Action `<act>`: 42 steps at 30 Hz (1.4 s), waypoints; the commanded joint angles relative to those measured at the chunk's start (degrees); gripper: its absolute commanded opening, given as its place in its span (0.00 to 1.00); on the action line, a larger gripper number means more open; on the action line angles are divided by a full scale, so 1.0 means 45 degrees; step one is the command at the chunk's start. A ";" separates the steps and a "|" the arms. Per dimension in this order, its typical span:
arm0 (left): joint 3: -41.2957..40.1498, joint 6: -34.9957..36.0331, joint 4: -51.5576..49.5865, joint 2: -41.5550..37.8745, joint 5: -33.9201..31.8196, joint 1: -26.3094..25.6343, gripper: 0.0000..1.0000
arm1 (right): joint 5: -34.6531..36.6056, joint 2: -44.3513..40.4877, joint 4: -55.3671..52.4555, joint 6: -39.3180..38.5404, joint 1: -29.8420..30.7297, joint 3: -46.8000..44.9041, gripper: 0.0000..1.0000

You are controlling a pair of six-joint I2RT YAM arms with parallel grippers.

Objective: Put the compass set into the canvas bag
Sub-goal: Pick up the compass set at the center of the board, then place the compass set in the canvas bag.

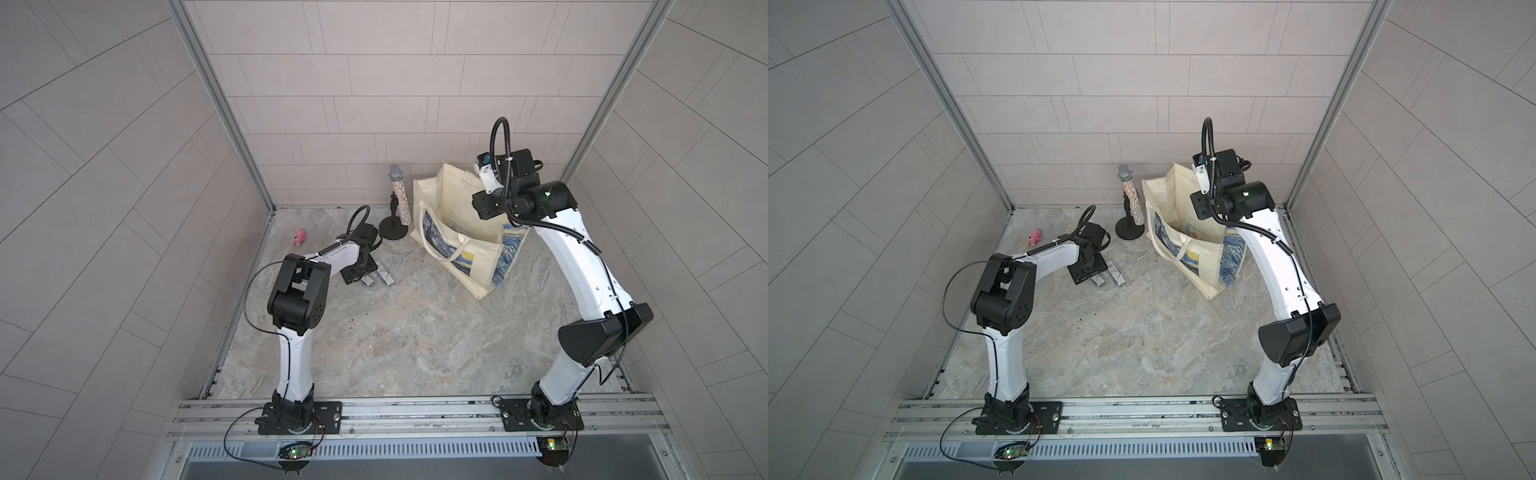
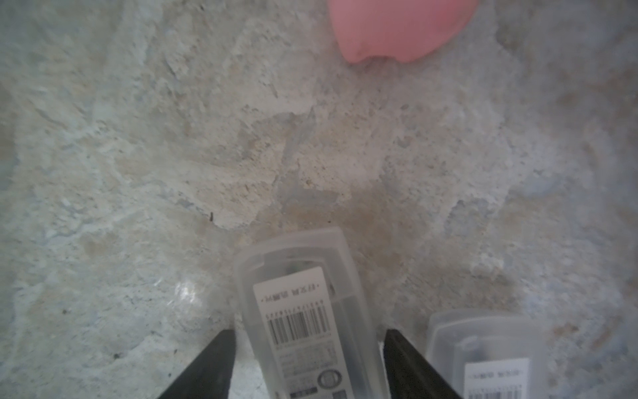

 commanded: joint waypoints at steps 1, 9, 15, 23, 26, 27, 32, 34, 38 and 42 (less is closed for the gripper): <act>-0.0668 -0.0261 0.0003 -0.0261 0.0030 0.0056 0.64 | -0.0083 -0.0649 0.0408 0.0151 0.0138 -0.0403 0.57; -0.2377 -0.0770 0.1451 -0.2006 0.1287 0.0273 0.38 | -0.0965 -0.2534 0.1488 0.0651 0.0706 -0.2044 0.58; -0.3631 -0.1410 0.2599 -0.4603 0.2760 0.0662 0.36 | -0.2924 -0.4389 0.3709 0.1832 0.1629 -0.5436 0.62; -0.3824 -0.2637 0.3559 -0.7272 0.4407 0.0398 0.35 | -0.4736 -0.3603 0.5808 0.3351 0.3839 -0.7399 0.62; -0.3576 -0.3147 0.3881 -0.7725 0.4932 -0.0044 0.35 | -0.6019 -0.2887 0.7096 0.4408 0.4331 -0.7610 0.62; -0.3550 -0.3338 0.4071 -0.7886 0.4954 -0.0205 0.35 | -0.6238 -0.2602 0.7331 0.4584 0.4544 -0.7526 0.62; -0.3205 -0.3655 0.4317 -0.8330 0.5250 -0.0585 0.35 | -0.6464 -0.1259 0.7406 0.4774 0.4958 -0.6787 0.62; -0.3208 -0.3817 0.4492 -0.8503 0.5341 -0.0664 0.35 | -0.6548 -0.0813 0.7378 0.4819 0.4958 -0.6498 0.62; -0.3155 -0.3927 0.4620 -0.8642 0.5467 -0.0819 0.35 | -0.6664 -0.0045 0.7118 0.4761 0.4997 -0.5812 0.62; -0.3028 -0.3789 0.4622 -0.8784 0.5295 -0.0850 0.35 | -0.6574 0.0505 0.6860 0.4748 0.5016 -0.5430 0.56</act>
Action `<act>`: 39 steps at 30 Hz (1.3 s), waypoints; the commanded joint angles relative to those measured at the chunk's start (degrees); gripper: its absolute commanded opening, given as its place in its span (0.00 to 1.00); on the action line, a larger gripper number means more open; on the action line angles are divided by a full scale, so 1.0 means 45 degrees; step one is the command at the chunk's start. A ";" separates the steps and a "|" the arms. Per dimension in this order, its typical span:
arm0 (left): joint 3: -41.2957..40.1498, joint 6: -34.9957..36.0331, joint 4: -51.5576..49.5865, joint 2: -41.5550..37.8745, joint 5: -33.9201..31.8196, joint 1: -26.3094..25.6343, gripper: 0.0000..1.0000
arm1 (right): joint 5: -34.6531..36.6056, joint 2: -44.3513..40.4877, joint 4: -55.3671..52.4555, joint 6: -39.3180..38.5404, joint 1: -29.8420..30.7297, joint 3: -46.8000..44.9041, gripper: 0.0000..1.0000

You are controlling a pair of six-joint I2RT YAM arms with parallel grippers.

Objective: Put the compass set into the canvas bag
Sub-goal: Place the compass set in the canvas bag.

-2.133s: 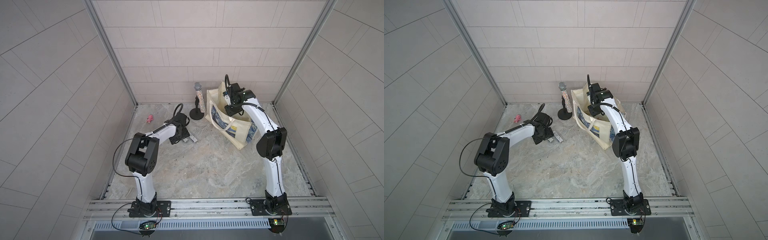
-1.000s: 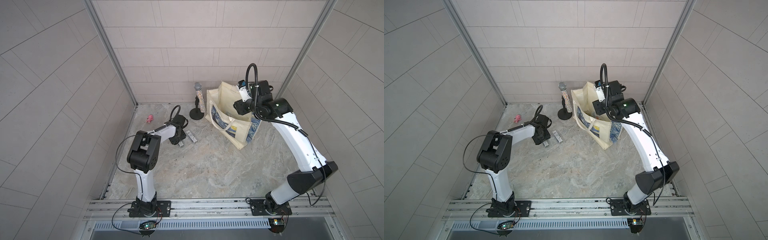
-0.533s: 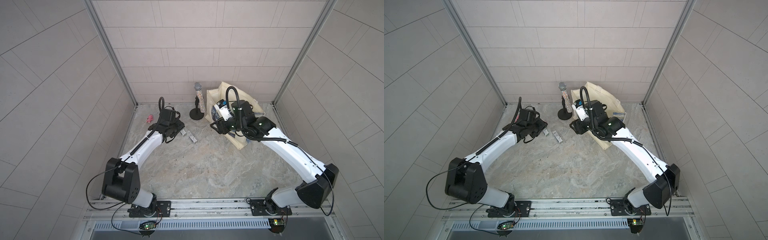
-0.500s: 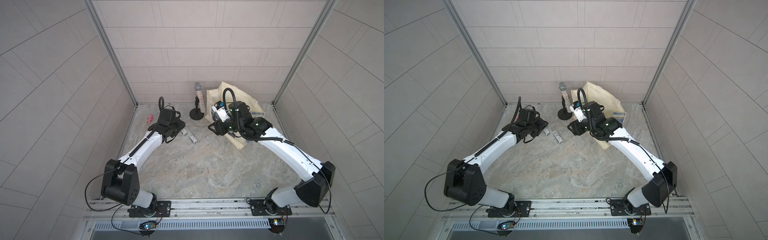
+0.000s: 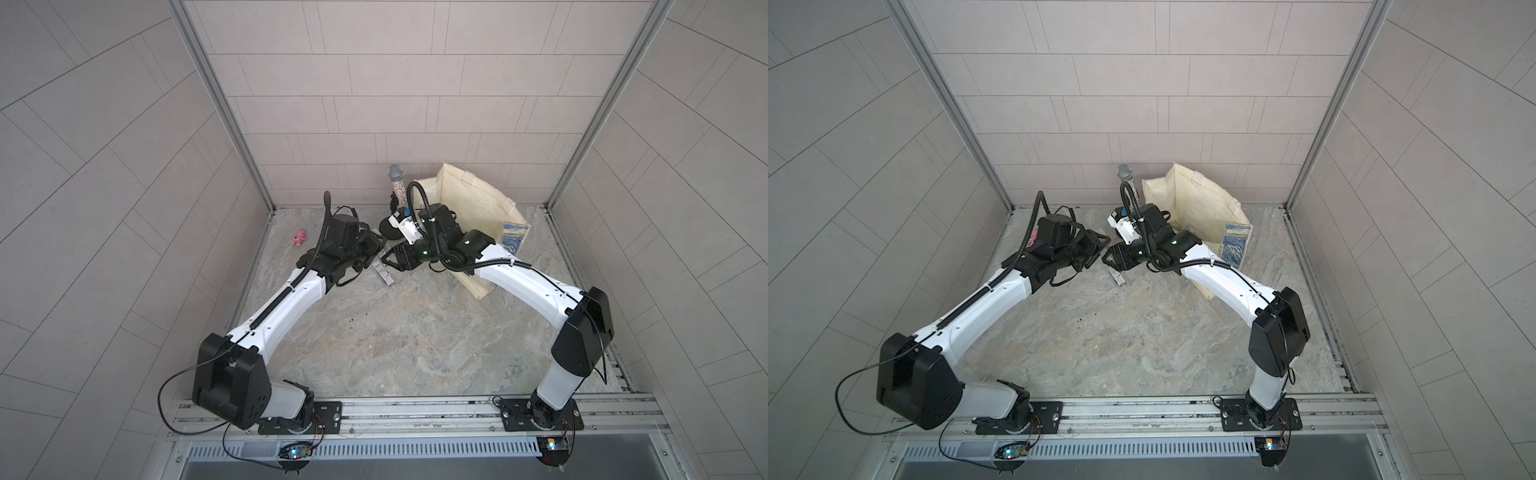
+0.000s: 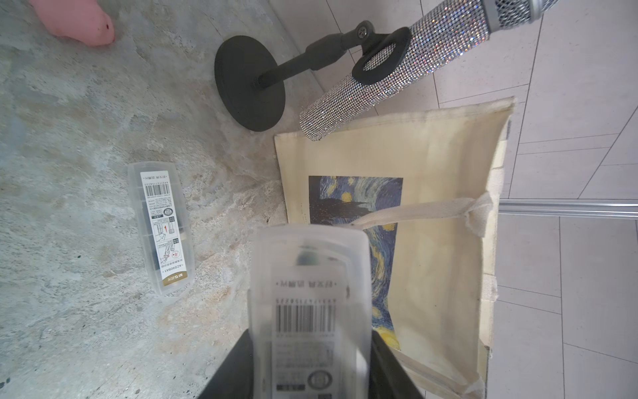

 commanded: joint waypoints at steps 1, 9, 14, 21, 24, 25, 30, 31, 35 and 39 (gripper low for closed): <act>0.0558 0.0022 0.0247 -0.0421 -0.0035 -0.0072 0.35 | -0.0129 0.0265 -0.0047 0.0106 0.0023 0.0329 0.53; 0.0563 0.0077 0.0280 -0.0419 -0.0114 -0.0083 0.35 | -0.0047 0.0614 -0.0202 0.0134 0.0043 0.0551 0.21; 0.0671 0.1476 -0.0275 -0.0405 -0.0239 0.0056 0.76 | 0.0577 0.0077 -0.0707 -0.0262 -0.0024 0.0590 0.04; 0.0439 0.3830 -0.1544 -0.1357 -0.0854 0.1398 0.96 | 0.2204 -0.1948 -0.1909 -0.1372 -0.0917 0.0651 0.00; 0.0346 0.4671 -0.1998 -0.1423 -0.0966 0.1656 0.97 | 0.2880 -0.2589 -0.2406 -0.1878 -0.1712 0.1000 0.00; 0.0368 0.4895 -0.2211 -0.1341 -0.0988 0.1641 0.97 | 0.3056 -0.2702 -0.2546 -0.2071 -0.1992 0.1127 0.00; 0.0193 0.5180 -0.2831 -0.0535 -0.0817 0.1602 1.00 | 0.4354 -0.2484 -0.3572 -0.2946 -0.3565 0.2051 0.00; 0.0190 0.5573 -0.2805 -0.0342 -0.0645 0.1586 1.00 | 0.4425 -0.2297 -0.3732 -0.3136 -0.3851 0.2202 0.00; 0.0757 0.6174 -0.3451 0.0708 -0.0720 0.1269 1.00 | 0.4638 -0.0642 -0.5058 -0.3731 -0.4970 0.3636 0.00; 0.1232 0.6265 -0.3856 0.1727 -0.0889 0.0942 1.00 | 0.4532 0.0900 -0.5760 -0.4046 -0.5270 0.4753 0.00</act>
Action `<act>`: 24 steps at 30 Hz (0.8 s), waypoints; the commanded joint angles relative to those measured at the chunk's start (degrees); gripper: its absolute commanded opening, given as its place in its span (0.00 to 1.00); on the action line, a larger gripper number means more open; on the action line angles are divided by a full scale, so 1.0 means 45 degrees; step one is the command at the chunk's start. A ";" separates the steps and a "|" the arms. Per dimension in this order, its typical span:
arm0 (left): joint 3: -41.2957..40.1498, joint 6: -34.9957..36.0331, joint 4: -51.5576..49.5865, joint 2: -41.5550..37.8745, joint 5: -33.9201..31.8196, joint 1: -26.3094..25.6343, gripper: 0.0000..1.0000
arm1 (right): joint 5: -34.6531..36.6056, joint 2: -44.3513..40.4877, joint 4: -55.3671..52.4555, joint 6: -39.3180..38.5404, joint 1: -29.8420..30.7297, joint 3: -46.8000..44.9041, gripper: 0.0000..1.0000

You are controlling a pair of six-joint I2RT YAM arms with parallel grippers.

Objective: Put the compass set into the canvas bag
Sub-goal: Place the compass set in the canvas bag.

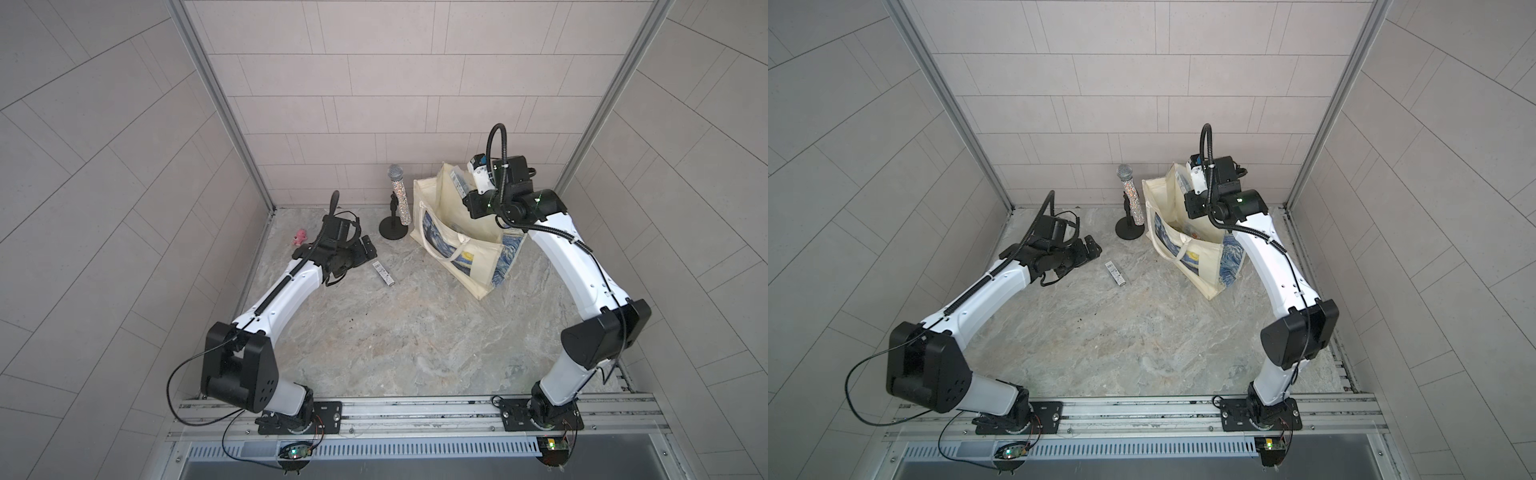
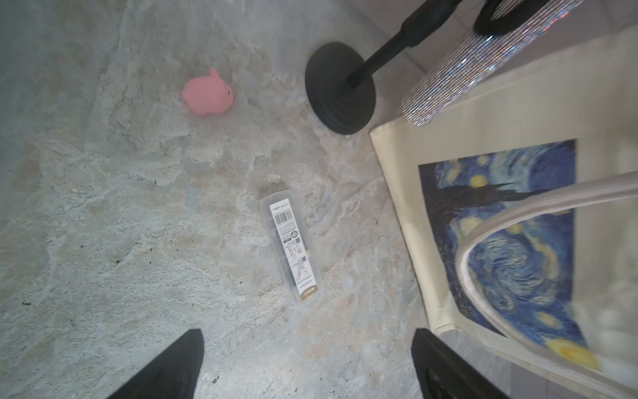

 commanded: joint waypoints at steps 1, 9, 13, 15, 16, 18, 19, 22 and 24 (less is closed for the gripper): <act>0.0691 0.0479 -0.0714 0.0590 0.0003 -0.0246 1.00 | 0.0370 0.1041 -0.1418 -0.0738 -0.0024 0.0674 0.00; 0.0818 0.0474 -0.0547 0.1369 -0.0402 -0.0478 1.00 | 0.1123 0.3005 -0.2426 -0.0868 -0.0004 0.1778 0.00; 0.0937 0.0474 -0.0563 0.1735 -0.0512 -0.0521 1.00 | 0.1297 0.3679 -0.2840 -0.0958 -0.0004 0.2086 0.00; 0.1029 0.0475 -0.0549 0.1880 -0.0615 -0.0607 1.00 | 0.1404 0.3944 -0.2900 -0.1000 -0.0004 0.2094 0.00; 0.1081 0.0483 -0.0559 0.1982 -0.0617 -0.0619 1.00 | 0.1427 0.4042 -0.2920 -0.1018 -0.0009 0.2097 0.00; 0.1189 0.0474 -0.0561 0.2167 -0.0671 -0.0703 1.00 | 0.1391 0.4278 -0.2960 -0.1041 -0.0007 0.2155 0.00; 0.1254 0.0477 -0.0567 0.2253 -0.0722 -0.0743 1.00 | 0.1369 0.4359 -0.2960 -0.1044 -0.0007 0.2201 0.00; 0.1418 0.0474 -0.0568 0.2592 -0.0740 -0.0819 1.00 | 0.1305 0.4691 -0.3008 -0.1052 -0.0004 0.2410 0.01; 0.1473 0.0446 -0.0608 0.2828 -0.0758 -0.0904 1.00 | 0.1282 0.4989 -0.3234 -0.1060 -0.0004 0.2701 0.05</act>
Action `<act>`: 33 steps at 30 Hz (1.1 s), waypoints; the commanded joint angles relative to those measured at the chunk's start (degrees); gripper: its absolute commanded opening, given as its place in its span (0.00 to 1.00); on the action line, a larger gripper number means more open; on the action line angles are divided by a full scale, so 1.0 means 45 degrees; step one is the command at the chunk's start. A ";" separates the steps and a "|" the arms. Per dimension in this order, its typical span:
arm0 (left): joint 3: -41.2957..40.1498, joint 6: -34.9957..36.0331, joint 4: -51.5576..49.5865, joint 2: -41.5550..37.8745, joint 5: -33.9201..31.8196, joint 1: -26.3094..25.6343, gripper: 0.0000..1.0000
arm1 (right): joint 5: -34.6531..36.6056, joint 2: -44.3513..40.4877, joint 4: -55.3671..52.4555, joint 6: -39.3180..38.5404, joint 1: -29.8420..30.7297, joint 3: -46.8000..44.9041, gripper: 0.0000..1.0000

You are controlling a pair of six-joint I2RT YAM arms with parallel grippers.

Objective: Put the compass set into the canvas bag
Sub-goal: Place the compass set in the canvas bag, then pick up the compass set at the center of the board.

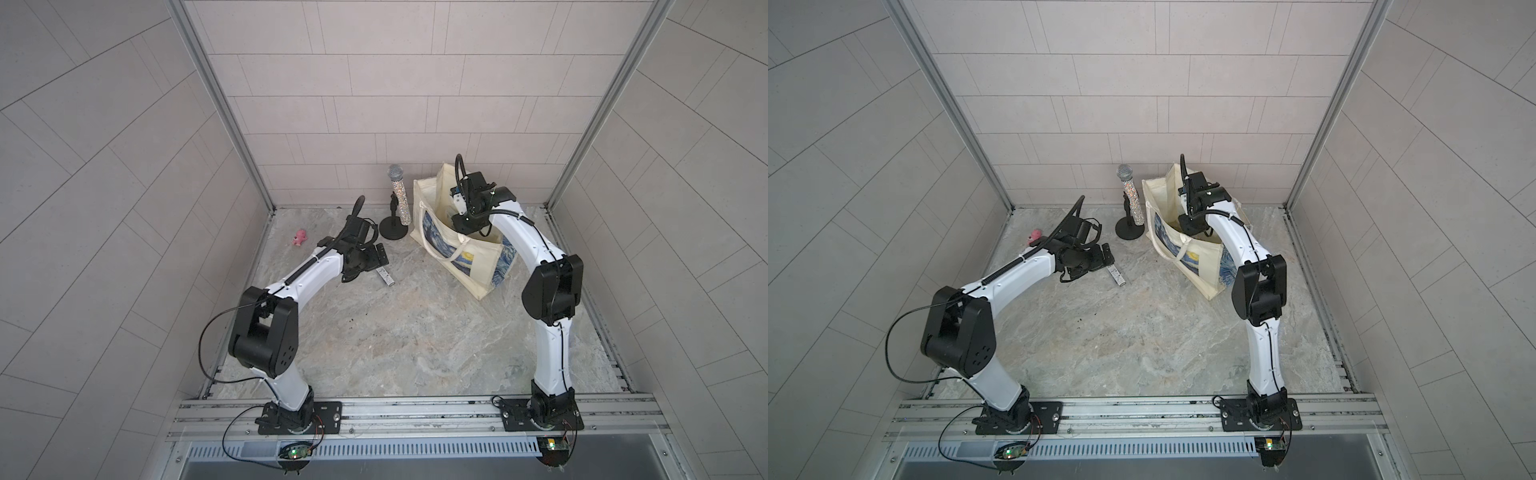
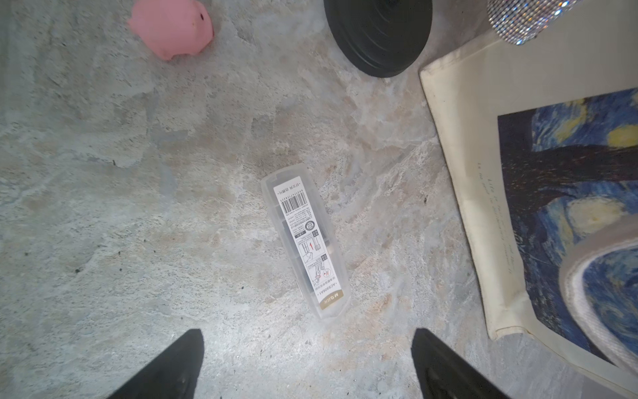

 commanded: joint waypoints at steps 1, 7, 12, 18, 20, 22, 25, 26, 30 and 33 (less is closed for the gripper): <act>0.0344 0.0090 -0.0141 0.0339 -0.0272 -0.0146 1.00 | 0.0082 0.0312 -0.0563 -0.0184 0.0049 0.0605 0.06; 0.0535 0.0110 -0.0254 0.0952 -0.0817 -0.0297 1.00 | 0.0319 0.0747 -0.1295 0.0010 0.0049 0.1542 0.30; 0.1609 -0.0244 -0.1541 0.1787 -0.2605 -0.0637 1.00 | 0.0261 0.0275 -0.1381 0.0031 0.0049 0.1854 0.43; 0.3623 -0.0673 -0.3470 0.3466 -0.3923 -0.1195 1.00 | 0.0427 -0.1050 -0.1232 0.0318 0.0049 0.1860 0.47; 0.4041 -0.0799 -0.3685 0.3911 -0.4184 -0.1393 1.00 | 0.0371 -0.1778 -0.1157 0.0430 0.0078 0.1698 0.47; 0.4402 -0.1294 -0.3765 0.4346 -0.4214 -0.1521 1.00 | 0.0277 -0.2591 -0.0809 0.0482 0.0122 0.1140 0.47; 0.4944 -0.1619 -0.4053 0.5098 -0.4242 -0.1653 1.00 | -0.0019 -0.4186 0.0500 0.0436 0.0165 -0.0646 0.47; 0.5117 -0.1765 -0.4145 0.5336 -0.4181 -0.1689 1.00 | -0.0092 -0.4861 0.1267 0.0510 0.0183 -0.1520 0.47; 0.5653 -0.2134 -0.4154 0.6033 -0.4252 -0.1900 1.00 | -0.0145 -0.6843 0.3009 0.0738 0.0167 -0.3759 0.54; 0.6107 -0.2386 -0.4381 0.6659 -0.4326 -0.1907 0.99 | -0.0354 -0.7462 0.3152 0.0872 0.0184 -0.3992 0.55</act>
